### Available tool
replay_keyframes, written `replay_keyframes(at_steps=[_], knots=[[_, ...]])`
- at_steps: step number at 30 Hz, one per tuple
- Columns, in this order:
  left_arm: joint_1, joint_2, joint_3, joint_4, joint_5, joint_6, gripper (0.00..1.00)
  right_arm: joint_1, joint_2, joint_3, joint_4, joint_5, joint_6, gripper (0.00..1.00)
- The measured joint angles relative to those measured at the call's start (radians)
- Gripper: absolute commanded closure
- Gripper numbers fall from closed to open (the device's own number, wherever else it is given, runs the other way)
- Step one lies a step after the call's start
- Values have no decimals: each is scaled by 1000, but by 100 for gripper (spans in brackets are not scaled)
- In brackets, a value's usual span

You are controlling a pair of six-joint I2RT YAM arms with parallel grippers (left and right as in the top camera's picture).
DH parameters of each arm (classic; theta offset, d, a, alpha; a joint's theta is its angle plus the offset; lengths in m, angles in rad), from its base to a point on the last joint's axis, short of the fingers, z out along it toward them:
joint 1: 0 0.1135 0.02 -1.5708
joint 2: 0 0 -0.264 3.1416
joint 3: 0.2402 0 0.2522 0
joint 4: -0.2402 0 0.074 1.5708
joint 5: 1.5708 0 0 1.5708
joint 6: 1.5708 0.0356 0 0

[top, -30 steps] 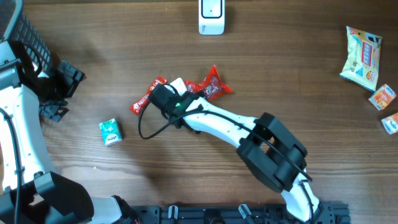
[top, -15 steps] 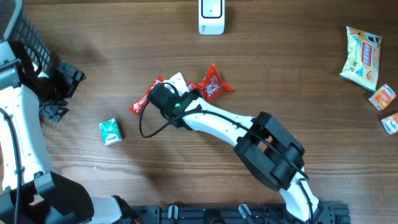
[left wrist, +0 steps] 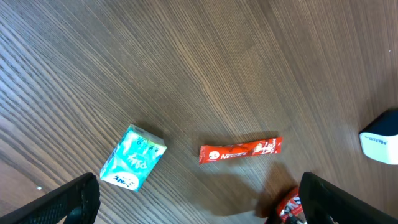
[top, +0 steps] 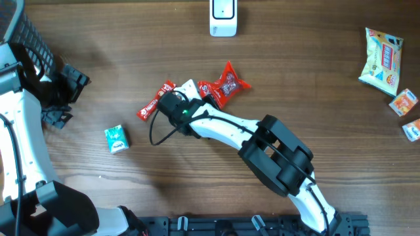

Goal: Scan the item barcode

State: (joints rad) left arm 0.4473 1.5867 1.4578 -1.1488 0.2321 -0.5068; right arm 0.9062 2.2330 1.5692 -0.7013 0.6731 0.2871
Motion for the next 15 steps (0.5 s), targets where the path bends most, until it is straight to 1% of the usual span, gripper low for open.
replay_keyframes(at_steps=[2,5,9,12,15], knots=[[0,0,0,0,0,0,0,-3,-10,34,-8,-47,0,96],[0,0,0,0,0,0,0,-14,-73,58,-8,-127,11,96],[0,0,0,0,0,0,0,-66,-252,74,-7,-287,50,96],[0,0,0,0,0,0,0,-147,-412,97,-2,-428,70,96],[0,0,0,0,0,0,0,-221,-514,106,-4,-522,76,96]])
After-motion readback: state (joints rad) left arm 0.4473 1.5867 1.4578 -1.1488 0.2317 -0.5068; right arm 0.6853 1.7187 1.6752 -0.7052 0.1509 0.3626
